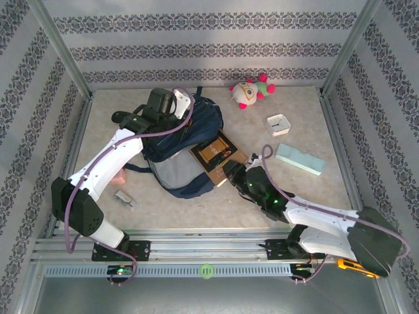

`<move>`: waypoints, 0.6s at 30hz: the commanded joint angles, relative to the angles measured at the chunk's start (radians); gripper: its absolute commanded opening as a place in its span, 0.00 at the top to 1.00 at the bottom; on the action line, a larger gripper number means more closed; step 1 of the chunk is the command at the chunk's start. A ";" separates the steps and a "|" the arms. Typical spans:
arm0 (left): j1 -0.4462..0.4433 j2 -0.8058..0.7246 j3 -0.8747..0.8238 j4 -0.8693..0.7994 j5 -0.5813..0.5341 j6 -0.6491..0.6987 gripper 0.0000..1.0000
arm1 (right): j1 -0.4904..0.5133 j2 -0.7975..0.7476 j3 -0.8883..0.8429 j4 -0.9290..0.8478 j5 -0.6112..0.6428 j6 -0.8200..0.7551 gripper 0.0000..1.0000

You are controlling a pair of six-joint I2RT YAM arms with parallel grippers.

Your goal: Pack books, pencil case, and school supplies into a backpack

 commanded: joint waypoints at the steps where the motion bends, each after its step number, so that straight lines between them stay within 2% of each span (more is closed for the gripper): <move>1: -0.008 -0.010 0.065 0.064 0.034 -0.042 1.00 | 0.045 0.075 0.087 0.221 0.132 0.026 1.00; 6: -0.009 -0.010 0.066 0.073 0.052 -0.047 1.00 | 0.048 0.266 0.163 0.341 0.167 0.047 1.00; 18: -0.008 -0.022 0.064 0.071 0.092 -0.060 1.00 | 0.027 0.666 0.430 0.416 0.224 0.108 1.00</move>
